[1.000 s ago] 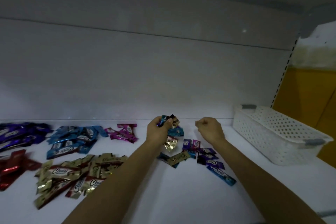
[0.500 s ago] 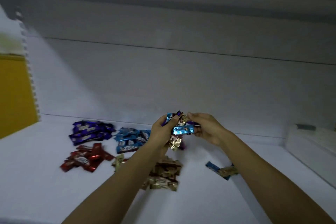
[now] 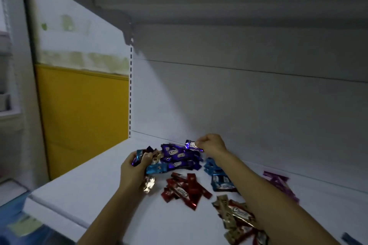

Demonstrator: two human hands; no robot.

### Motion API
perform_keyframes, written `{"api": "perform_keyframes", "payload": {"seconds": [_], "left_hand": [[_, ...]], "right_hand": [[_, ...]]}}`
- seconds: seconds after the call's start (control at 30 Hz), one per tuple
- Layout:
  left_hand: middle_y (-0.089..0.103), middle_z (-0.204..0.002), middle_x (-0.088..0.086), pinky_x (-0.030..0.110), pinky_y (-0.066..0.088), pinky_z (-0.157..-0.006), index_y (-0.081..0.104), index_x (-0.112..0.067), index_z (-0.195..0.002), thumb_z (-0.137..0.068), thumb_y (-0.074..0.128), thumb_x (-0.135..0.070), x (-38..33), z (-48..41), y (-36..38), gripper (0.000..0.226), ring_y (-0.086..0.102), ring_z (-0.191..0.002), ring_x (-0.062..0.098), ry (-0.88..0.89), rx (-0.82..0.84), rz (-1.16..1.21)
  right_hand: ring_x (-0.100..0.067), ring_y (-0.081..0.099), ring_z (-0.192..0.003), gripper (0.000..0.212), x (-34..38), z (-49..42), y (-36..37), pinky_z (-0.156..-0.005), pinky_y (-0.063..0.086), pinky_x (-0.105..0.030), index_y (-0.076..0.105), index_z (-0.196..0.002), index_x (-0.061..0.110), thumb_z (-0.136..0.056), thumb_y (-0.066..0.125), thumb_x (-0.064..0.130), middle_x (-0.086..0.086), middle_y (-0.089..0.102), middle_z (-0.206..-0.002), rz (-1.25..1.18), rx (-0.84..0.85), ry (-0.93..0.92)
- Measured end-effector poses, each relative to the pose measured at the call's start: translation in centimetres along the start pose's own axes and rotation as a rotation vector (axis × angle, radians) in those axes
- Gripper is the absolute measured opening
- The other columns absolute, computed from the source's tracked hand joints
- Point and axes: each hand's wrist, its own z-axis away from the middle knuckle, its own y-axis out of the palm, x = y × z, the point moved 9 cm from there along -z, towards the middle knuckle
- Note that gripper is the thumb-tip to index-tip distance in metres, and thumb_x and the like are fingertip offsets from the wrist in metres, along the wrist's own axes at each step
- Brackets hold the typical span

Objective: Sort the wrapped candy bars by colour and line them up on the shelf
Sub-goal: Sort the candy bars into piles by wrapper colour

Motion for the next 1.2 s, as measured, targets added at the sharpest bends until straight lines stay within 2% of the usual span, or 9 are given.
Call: {"api": "perform_keyframes", "payload": {"seconds": [0.2,0.33,0.4,0.47,0.57,0.7,0.87,1.07,1.2], "left_hand": [[0.073,-0.078,0.011,0.027,0.052,-0.047,0.063,-0.003,-0.102,-0.089,0.063,-0.010,0.4,-0.9,-0.5,0.015,0.071,-0.065,0.022,0.034,0.009,0.075],[0.072,-0.089,0.019,0.034,0.056,-0.058,0.064,-0.004,-0.101,-0.088,0.064,-0.009,0.6,-1.2,-0.3,0.014,0.072,-0.077,0.030,0.044,0.040,0.053],[0.071,-0.092,0.020,0.042,0.058,-0.067,0.063,-0.005,-0.101,-0.088,0.065,-0.009,0.9,-1.3,-0.2,0.014,0.071,-0.082,0.034,0.036,0.043,0.069],[0.071,-0.093,0.020,0.041,0.058,-0.067,0.064,-0.005,-0.101,-0.088,0.065,-0.009,0.9,-1.4,-0.3,0.014,0.071,-0.083,0.034,0.039,0.040,0.087],[0.072,-0.091,0.017,0.031,0.057,-0.061,0.065,-0.007,-0.102,-0.089,0.063,-0.009,0.6,-1.4,-0.5,0.013,0.072,-0.080,0.030,0.047,0.039,0.102],[0.071,-0.094,0.019,0.033,0.058,-0.063,0.065,-0.006,-0.104,-0.091,0.062,-0.013,0.7,-1.3,-0.5,0.015,0.071,-0.083,0.031,0.054,0.046,0.099],[0.070,-0.090,0.024,0.047,0.058,-0.076,0.066,-0.003,-0.098,-0.087,0.068,-0.015,0.1,-0.4,1.0,0.016,0.070,-0.083,0.038,0.064,0.159,0.024],[0.069,-0.077,0.013,0.027,0.054,-0.056,0.066,-0.004,-0.092,-0.069,0.076,-0.028,-1.9,2.5,3.8,0.034,0.068,-0.068,0.022,0.108,0.317,-0.047],[0.072,-0.089,0.014,0.032,0.057,-0.065,0.069,-0.012,-0.096,-0.064,0.080,-0.033,-2.7,5.6,7.8,0.041,0.071,-0.078,0.027,0.109,0.455,-0.066]], "right_hand": [[-0.018,0.062,-0.086,0.013,-0.4,-1.8,4.1,-0.077,0.048,-0.025,0.065,-0.072,0.018,-0.085,0.068,0.016,-0.005,0.071,-0.098,0.221,-0.019,0.006],[-0.019,0.061,-0.092,0.019,0.9,-1.0,4.9,-0.079,0.050,-0.029,0.067,-0.092,0.020,-0.084,0.069,0.036,0.003,0.066,-0.100,0.478,-0.097,-0.094],[-0.013,0.060,-0.082,0.033,3.2,0.3,5.9,-0.074,0.048,-0.029,0.066,-0.089,0.016,-0.086,0.062,0.049,0.002,0.066,-0.092,0.302,-0.093,-0.230],[-0.011,0.061,-0.076,0.047,4.9,2.0,8.5,-0.072,0.048,-0.027,0.067,-0.085,0.011,-0.082,0.061,0.057,-0.003,0.068,-0.086,0.119,0.147,-0.274],[-0.012,0.068,-0.087,0.037,5.5,4.4,11.3,-0.075,0.055,-0.024,0.070,-0.094,0.014,-0.077,0.073,0.046,-0.001,0.072,-0.093,0.056,0.433,-0.233],[-0.014,0.069,-0.088,0.031,5.4,5.4,11.0,-0.073,0.055,-0.020,0.067,-0.102,0.010,-0.077,0.077,0.026,-0.007,0.071,-0.097,-0.034,0.470,-0.217],[-0.011,0.065,-0.072,0.012,5.6,6.5,8.7,-0.070,0.054,-0.018,0.066,-0.094,0.003,-0.083,0.070,0.005,-0.008,0.069,-0.084,-0.047,0.388,-0.235],[-0.020,0.068,-0.072,0.020,6.9,9.8,4.5,-0.073,0.057,-0.026,0.064,-0.105,-0.002,-0.086,0.066,0.005,-0.012,0.070,-0.083,-0.033,0.318,-0.315],[-0.013,0.066,-0.059,0.010,7.3,11.9,-0.9,-0.057,0.052,-0.019,0.062,-0.098,0.005,-0.088,0.063,0.006,-0.014,0.071,-0.082,-0.068,0.185,-0.340]]}}
